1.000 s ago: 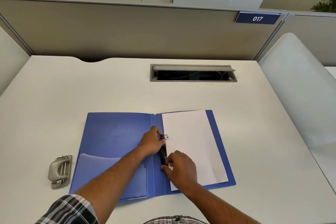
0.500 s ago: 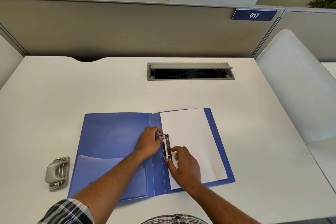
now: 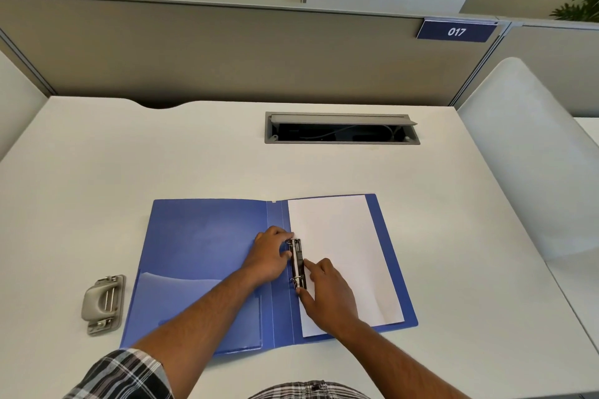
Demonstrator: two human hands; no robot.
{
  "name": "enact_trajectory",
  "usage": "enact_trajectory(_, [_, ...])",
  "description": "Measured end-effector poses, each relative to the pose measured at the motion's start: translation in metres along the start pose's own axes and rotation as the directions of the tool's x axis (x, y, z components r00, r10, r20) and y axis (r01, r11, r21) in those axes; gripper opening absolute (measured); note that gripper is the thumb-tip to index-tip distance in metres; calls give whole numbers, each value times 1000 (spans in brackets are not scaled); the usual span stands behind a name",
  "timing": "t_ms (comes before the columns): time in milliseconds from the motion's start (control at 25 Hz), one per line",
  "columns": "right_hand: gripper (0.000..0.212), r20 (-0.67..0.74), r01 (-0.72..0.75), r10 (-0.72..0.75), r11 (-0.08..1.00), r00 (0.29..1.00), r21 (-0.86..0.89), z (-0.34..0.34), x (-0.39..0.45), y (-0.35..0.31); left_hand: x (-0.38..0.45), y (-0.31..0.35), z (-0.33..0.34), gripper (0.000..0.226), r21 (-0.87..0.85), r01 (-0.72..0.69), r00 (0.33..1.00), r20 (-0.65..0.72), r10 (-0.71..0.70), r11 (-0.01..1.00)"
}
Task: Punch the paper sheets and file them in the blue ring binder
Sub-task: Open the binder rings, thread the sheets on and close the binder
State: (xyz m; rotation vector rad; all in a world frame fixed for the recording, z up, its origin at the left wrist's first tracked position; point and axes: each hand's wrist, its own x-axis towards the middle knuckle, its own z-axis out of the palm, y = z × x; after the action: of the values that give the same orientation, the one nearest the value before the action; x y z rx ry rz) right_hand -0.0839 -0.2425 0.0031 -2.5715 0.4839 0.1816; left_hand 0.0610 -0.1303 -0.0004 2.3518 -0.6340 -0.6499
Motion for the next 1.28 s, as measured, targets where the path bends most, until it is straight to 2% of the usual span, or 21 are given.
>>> enact_trajectory(360, [61, 29, 28, -27, 998, 999, -51, -2, 5, 4, 0, 2, -1, 51, 19, -2, 1000, -8, 2, 1000])
enact_trajectory(840, [63, 34, 51, -48, 992, 998, -113, -1, 7, 6, -12, 1, 9, 62, 86, -129, 992, 5, 129, 988])
enact_trajectory(1160, [65, -5, 104, -106, 981, 994, -164, 7, 7, 10, -8, -3, 8, 53, 89, -173, 984, -16, 175, 981])
enact_trajectory(1280, [61, 28, 111, -108, 981, 994, -156, 1, 9, 9, -7, -3, 8, 51, 104, -181, 983, -17, 184, 978])
